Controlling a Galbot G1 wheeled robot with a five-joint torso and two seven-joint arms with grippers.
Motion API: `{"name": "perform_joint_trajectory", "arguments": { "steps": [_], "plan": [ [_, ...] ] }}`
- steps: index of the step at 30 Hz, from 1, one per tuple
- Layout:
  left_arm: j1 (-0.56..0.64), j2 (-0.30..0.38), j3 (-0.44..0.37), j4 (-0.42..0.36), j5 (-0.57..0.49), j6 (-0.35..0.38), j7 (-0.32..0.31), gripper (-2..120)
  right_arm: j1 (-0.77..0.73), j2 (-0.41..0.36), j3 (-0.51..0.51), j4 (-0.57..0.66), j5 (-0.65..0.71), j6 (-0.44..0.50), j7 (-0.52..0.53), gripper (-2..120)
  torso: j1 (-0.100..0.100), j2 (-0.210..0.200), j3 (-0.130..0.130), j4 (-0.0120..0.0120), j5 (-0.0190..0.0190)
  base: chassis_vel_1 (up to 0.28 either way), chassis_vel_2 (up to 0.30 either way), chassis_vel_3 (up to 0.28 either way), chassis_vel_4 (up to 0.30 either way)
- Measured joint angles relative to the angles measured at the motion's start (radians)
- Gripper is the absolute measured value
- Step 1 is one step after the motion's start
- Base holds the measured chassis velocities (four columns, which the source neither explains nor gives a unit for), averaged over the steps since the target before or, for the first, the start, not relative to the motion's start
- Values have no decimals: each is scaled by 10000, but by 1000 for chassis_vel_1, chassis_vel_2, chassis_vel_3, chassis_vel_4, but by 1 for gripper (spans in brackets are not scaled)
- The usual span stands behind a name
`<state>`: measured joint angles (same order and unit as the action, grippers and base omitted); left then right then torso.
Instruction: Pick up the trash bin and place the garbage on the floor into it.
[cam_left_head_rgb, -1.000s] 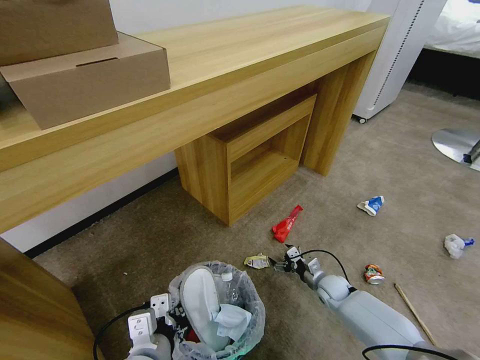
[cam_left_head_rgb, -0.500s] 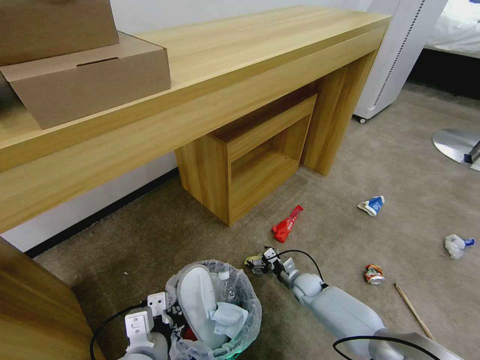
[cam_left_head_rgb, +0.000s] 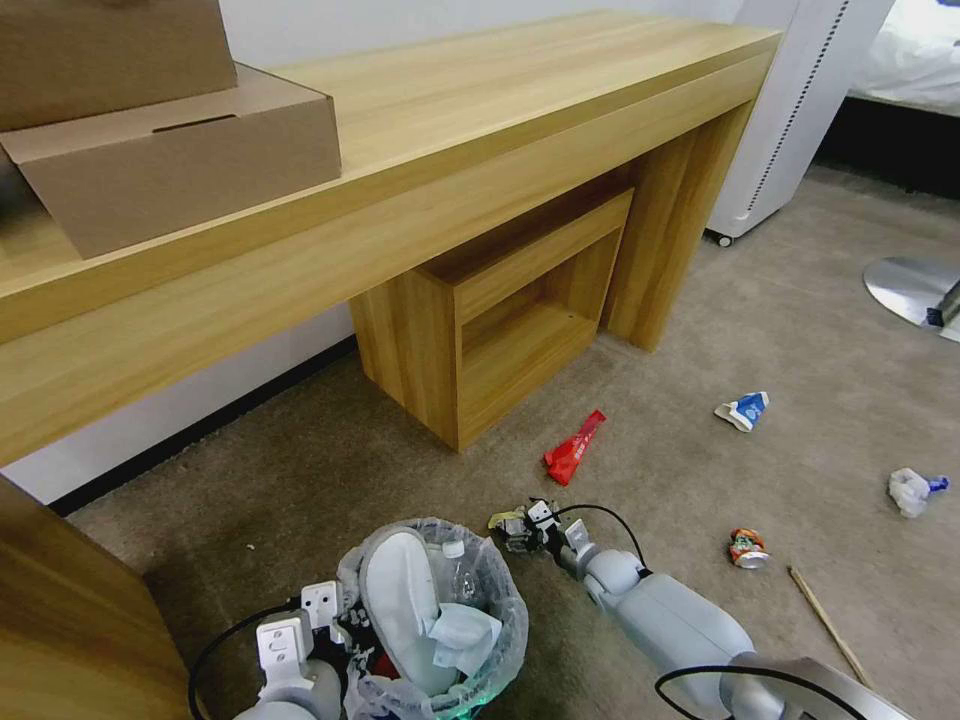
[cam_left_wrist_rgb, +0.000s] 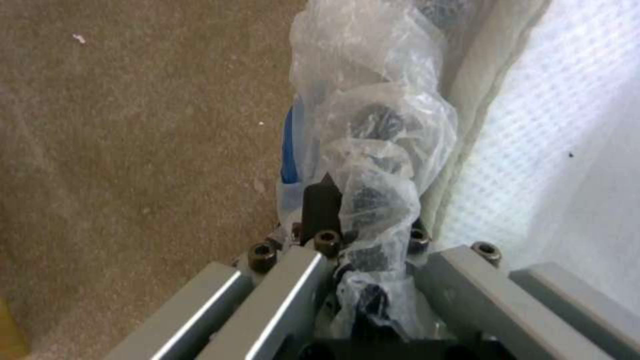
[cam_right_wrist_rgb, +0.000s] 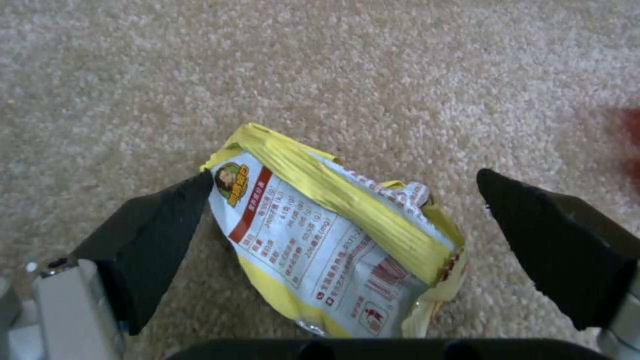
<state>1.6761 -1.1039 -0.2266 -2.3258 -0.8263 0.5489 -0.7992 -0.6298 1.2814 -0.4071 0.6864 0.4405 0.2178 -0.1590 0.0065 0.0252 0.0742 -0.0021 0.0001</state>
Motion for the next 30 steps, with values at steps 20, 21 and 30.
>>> {"name": "perform_joint_trajectory", "arguments": {
  "steps": [20,21,30],
  "plan": [
    [-69,74,198,20,-33,-74,-135,0,12,305,-18,-730,-166,296,-80,100,0,0,0,0,0,0,0,0,0],
    [-69,82,211,24,-35,-76,-142,0,41,354,-26,-831,-186,342,-107,100,0,0,-1,-1,-1,0,0,0,0],
    [-129,150,289,53,-106,-87,-152,0,184,546,-68,-1048,-198,417,-176,100,0,0,0,-1,1,0,0,0,0]
  ]
}}
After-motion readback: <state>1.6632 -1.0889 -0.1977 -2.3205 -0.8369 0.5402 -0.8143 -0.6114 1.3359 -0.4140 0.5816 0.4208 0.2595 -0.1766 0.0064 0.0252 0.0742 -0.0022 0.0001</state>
